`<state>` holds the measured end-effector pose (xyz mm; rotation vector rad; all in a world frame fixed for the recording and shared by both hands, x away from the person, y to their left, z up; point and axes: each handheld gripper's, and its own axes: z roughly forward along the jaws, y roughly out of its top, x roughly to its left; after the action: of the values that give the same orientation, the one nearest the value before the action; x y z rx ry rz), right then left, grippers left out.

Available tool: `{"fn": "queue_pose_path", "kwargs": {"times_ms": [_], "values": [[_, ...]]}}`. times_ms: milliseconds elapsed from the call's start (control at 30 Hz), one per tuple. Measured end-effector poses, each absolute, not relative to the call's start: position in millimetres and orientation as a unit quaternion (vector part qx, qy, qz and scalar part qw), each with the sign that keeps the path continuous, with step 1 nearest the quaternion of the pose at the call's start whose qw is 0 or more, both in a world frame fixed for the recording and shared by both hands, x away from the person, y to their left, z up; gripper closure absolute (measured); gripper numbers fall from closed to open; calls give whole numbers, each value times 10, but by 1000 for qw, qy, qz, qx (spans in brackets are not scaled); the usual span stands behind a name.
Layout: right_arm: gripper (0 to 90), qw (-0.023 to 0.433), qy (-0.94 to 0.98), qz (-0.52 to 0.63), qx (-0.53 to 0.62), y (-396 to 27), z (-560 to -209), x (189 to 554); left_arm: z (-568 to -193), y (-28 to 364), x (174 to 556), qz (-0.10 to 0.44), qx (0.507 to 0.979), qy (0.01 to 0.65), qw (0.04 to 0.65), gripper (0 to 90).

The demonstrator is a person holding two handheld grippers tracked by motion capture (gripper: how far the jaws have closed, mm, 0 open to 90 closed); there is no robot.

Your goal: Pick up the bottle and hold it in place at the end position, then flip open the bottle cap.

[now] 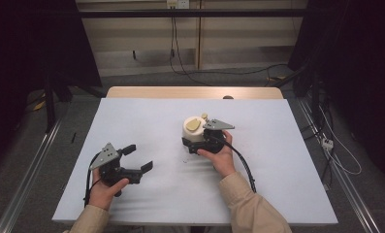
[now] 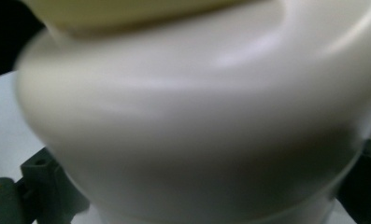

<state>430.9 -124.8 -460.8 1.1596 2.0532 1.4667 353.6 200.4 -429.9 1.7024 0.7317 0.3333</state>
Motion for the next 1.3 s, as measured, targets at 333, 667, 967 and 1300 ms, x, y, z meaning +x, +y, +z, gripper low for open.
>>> {"fn": "queue_pose_path", "kwargs": {"times_ms": [333,667,967,1300], "values": [[20,180,733,509,412,-1256,-4605,4298,-4257,1928,3579,133,732,320,587,48],[22,178,739,505,408,-1270,-4589,4279,-4201,1822,3638,125,733,319,587,52],[23,177,742,503,406,-1277,-4582,4275,-4168,1730,3688,114,740,318,582,58],[23,176,743,502,406,-1281,-4580,4270,-4137,1691,3739,109,739,325,580,62]]}}
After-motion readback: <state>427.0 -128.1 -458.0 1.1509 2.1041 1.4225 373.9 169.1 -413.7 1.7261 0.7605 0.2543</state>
